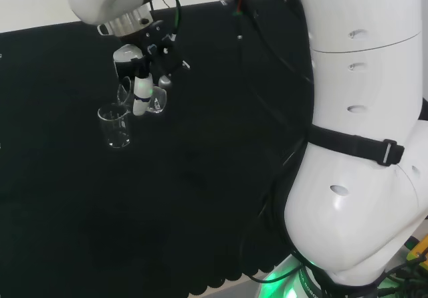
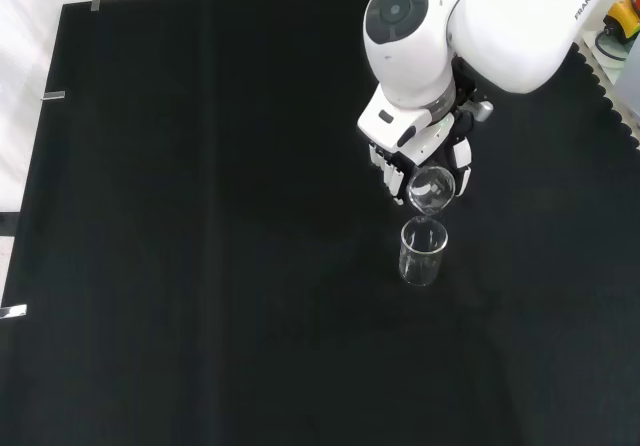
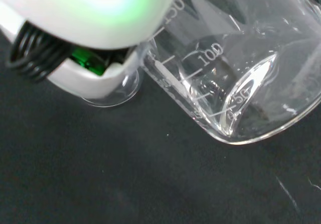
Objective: Pour the water from the handheld beaker into the one on the table.
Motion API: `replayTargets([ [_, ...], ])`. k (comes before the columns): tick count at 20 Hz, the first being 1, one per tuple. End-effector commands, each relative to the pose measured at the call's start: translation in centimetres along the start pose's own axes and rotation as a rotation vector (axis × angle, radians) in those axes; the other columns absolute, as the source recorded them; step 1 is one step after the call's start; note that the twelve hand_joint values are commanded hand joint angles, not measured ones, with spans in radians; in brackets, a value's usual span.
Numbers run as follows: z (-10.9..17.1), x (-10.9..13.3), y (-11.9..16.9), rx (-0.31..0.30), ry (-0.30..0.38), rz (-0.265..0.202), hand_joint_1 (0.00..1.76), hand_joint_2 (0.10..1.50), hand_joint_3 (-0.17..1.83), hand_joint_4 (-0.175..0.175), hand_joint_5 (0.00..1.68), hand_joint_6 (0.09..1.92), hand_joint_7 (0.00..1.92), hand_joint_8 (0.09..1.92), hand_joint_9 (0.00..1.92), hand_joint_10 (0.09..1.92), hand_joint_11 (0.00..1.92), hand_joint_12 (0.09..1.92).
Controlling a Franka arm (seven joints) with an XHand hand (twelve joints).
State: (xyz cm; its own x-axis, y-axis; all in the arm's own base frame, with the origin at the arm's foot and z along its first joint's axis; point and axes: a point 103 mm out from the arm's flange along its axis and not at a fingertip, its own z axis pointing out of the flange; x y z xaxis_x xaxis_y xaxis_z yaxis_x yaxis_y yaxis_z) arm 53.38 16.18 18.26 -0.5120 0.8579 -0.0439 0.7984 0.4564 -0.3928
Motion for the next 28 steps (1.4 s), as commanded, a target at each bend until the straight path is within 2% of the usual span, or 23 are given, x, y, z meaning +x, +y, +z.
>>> replayTargets([
  [1, 0.0, 0.4, 0.3, 0.014, -0.011, 0.000, 1.43, 0.61, 0.63, -0.175, 1.36, 0.46, 1.36, 0.56, 1.58, 0.09, 1.31, 0.70],
  [28, -0.7, 1.5, 0.9, 0.087, -0.133, 0.020, 1.43, 0.60, 0.64, -0.175, 1.36, 0.46, 1.37, 0.55, 1.58, 0.09, 1.32, 0.69],
])
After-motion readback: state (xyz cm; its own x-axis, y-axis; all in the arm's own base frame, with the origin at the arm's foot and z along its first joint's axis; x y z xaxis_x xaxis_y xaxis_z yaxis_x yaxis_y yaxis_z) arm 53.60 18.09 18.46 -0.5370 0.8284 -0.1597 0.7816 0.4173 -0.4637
